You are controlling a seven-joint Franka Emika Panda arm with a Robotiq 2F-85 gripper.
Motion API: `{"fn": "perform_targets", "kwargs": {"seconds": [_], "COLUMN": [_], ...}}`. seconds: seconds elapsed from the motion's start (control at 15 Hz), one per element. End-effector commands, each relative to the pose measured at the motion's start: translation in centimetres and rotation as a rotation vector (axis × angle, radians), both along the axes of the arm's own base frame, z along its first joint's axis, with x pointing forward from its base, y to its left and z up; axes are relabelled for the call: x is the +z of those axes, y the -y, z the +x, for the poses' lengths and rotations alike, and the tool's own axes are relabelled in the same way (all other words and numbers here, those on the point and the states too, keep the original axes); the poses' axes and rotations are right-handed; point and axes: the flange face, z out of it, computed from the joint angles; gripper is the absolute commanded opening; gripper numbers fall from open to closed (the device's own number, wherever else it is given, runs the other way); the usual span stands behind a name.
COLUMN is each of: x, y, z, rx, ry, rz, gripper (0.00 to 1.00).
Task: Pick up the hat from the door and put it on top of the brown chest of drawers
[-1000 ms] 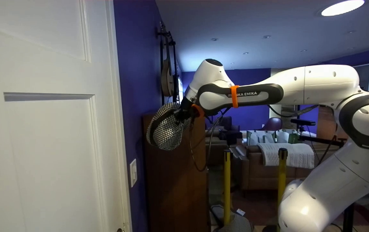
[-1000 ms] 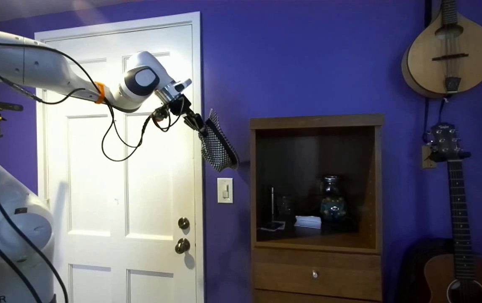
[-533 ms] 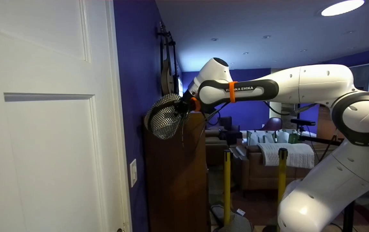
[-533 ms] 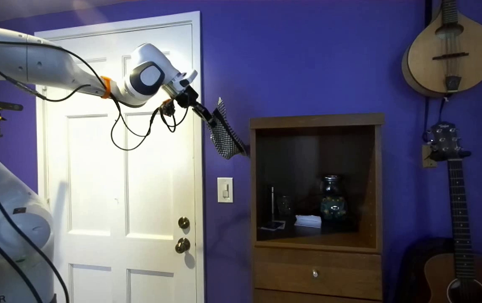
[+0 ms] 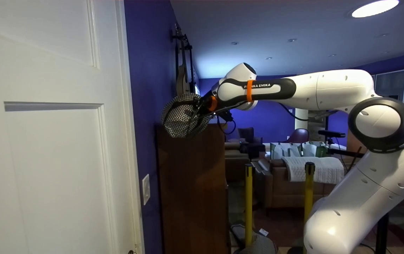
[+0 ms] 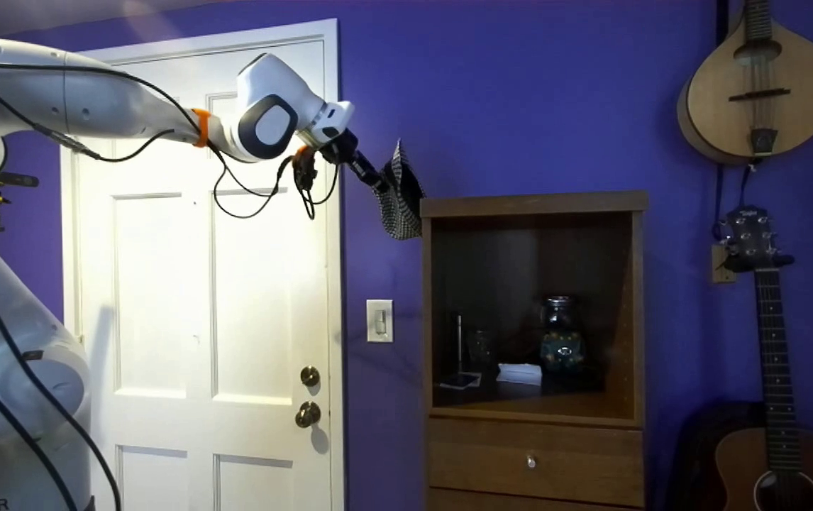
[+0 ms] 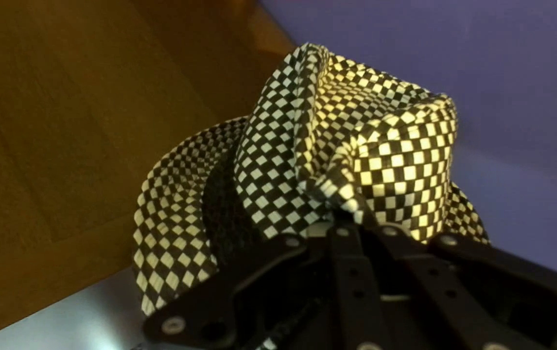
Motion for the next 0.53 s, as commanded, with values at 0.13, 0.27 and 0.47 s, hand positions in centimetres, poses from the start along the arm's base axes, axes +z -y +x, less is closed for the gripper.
{"fn": "perform_targets", "kwargs": {"seconds": [0.13, 0.27, 0.47], "x": [2.1, 1.2, 1.0], "y": [3.3, 2.8, 3.5], "z": [0.3, -0.2, 0.1], "rx": [-0.093, -0.075, -0.1], "ry": [0.164, 0.12, 0.137], "rz": [0.216, 0.181, 0.222], "gripper": [0.01, 0.04, 0.04]}}
